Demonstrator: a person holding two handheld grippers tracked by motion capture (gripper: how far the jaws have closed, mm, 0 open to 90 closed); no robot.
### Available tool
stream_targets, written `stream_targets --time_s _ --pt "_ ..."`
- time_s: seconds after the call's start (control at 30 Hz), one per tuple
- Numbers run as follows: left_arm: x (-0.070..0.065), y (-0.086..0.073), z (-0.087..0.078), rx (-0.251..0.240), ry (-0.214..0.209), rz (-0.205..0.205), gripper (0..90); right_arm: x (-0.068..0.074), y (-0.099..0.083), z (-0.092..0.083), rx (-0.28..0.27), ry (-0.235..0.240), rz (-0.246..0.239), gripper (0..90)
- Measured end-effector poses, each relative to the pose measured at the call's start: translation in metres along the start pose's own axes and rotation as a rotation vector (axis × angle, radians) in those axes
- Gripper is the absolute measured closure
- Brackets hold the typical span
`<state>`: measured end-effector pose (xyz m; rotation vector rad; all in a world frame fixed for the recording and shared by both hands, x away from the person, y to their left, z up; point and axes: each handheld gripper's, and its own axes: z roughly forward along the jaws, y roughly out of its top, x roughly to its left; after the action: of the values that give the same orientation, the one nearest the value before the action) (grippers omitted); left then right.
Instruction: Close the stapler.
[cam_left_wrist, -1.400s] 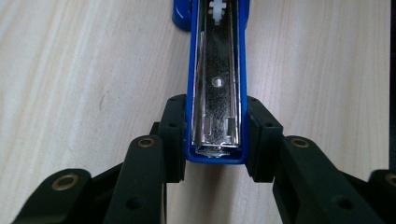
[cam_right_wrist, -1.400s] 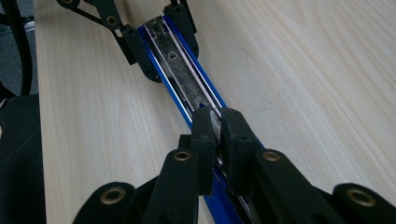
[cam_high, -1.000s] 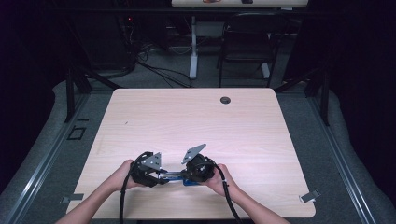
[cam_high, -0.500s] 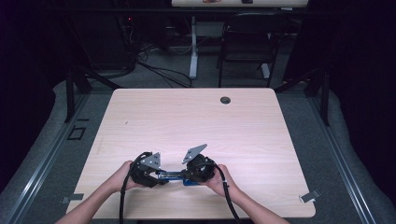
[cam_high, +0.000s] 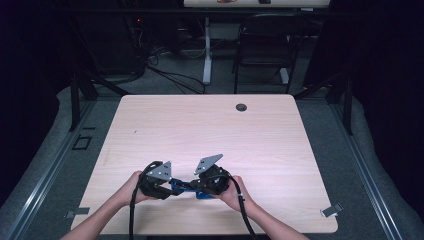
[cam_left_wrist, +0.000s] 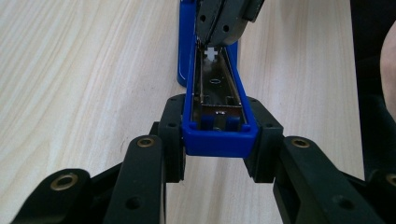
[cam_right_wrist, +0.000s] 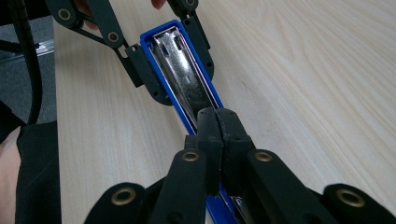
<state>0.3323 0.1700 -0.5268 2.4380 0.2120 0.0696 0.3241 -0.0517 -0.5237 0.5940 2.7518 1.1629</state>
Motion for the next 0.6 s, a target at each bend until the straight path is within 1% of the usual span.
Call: stream_targets --time_s 0.03,0.17,0.23,0.27,0.33,0.37,0.43,0.47,0.5,0.57,0.6 --pt "0.000 0.001 -0.001 -0.002 -0.003 0.001 65.0 0.000 0.000 0.000 -0.002 0.001 0.001 89.3" --pt "-0.002 0.003 -0.001 -0.032 0.009 -0.002 64.8 0.000 0.000 0.000 0.009 0.005 -0.012 89.5" --pt "-0.003 0.005 -0.002 -0.034 0.008 0.003 64.8 0.000 0.000 0.000 0.004 0.006 -0.016 89.5" --pt "-0.003 0.005 -0.002 -0.045 0.017 0.000 64.8 0.000 0.001 -0.001 0.008 0.004 -0.023 89.5" --pt "-0.004 0.007 -0.002 -0.058 0.020 0.002 64.7 0.000 0.001 -0.003 0.016 0.001 -0.035 90.0" --pt "-0.004 0.008 -0.002 -0.066 0.020 -0.003 64.7 0.000 0.000 -0.002 0.009 -0.003 -0.039 90.0" --pt "-0.005 0.009 -0.002 -0.074 0.024 -0.001 64.6 0.000 0.000 -0.003 0.011 -0.005 -0.050 90.0" --pt "-0.006 0.010 -0.002 -0.083 0.026 -0.010 64.5 0.000 0.000 -0.003 0.006 -0.005 -0.050 90.0" --pt "-0.006 0.011 -0.002 -0.086 0.028 -0.008 64.4 -0.001 0.000 -0.004 0.015 -0.004 -0.056 90.0" --pt "-0.006 0.012 -0.001 -0.104 0.032 -0.013 64.1 -0.002 -0.001 -0.005 0.006 0.004 -0.047 90.0" --pt "-0.006 0.013 -0.001 -0.111 0.034 -0.017 64.0 -0.003 -0.001 -0.006 0.011 0.001 -0.051 90.0"
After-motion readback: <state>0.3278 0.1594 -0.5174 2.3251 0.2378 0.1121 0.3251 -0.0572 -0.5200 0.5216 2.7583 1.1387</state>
